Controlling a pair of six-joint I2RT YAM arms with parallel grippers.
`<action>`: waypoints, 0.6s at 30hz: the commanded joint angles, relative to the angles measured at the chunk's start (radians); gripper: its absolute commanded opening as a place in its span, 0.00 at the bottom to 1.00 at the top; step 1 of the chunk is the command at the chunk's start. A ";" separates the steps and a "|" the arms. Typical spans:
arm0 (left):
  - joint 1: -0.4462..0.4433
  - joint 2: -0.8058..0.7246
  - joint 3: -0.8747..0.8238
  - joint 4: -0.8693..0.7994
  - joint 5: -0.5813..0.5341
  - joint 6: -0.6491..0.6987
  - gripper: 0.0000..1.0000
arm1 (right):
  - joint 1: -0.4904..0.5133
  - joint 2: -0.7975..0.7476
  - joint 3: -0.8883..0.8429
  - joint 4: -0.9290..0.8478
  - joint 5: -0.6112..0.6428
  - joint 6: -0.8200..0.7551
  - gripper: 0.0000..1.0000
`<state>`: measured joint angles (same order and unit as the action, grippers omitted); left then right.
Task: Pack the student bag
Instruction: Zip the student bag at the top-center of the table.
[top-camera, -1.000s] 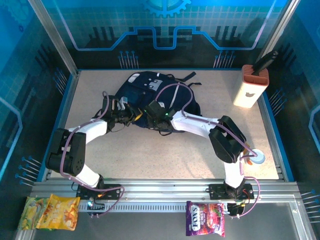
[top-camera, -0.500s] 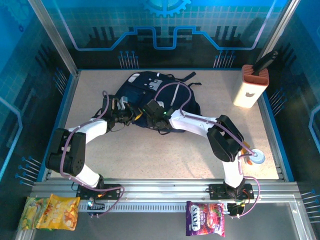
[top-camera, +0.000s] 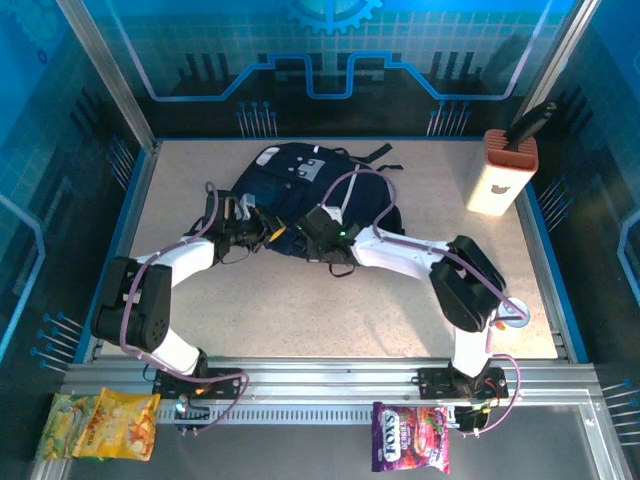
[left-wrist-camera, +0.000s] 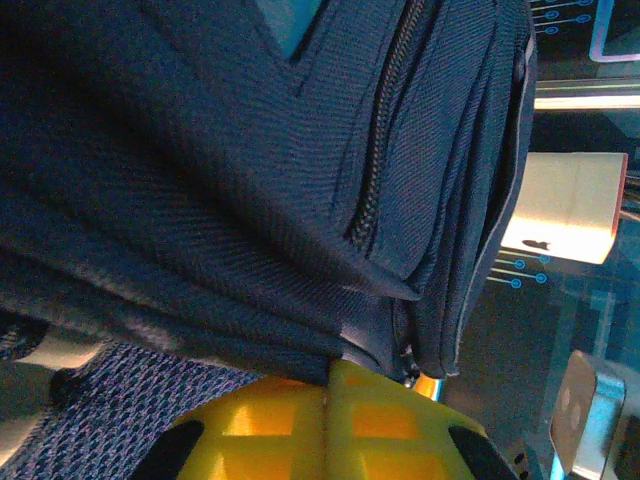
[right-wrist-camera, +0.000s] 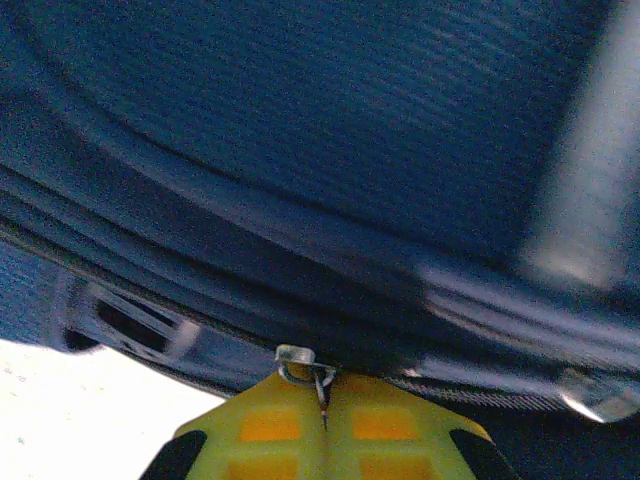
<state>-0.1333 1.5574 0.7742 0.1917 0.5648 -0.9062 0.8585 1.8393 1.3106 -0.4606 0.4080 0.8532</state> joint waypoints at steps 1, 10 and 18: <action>0.036 0.001 0.037 0.018 -0.053 0.035 0.00 | -0.022 -0.088 -0.092 -0.112 0.160 0.055 0.04; 0.048 0.023 0.061 0.017 -0.055 0.043 0.00 | -0.099 -0.193 -0.186 -0.150 0.248 -0.019 0.04; 0.051 0.038 0.061 0.018 -0.028 0.046 0.00 | -0.189 -0.190 -0.175 -0.033 0.039 -0.331 0.08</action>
<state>-0.1253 1.5871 0.8047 0.1905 0.5850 -0.8841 0.7025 1.6470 1.1351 -0.4587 0.4473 0.6815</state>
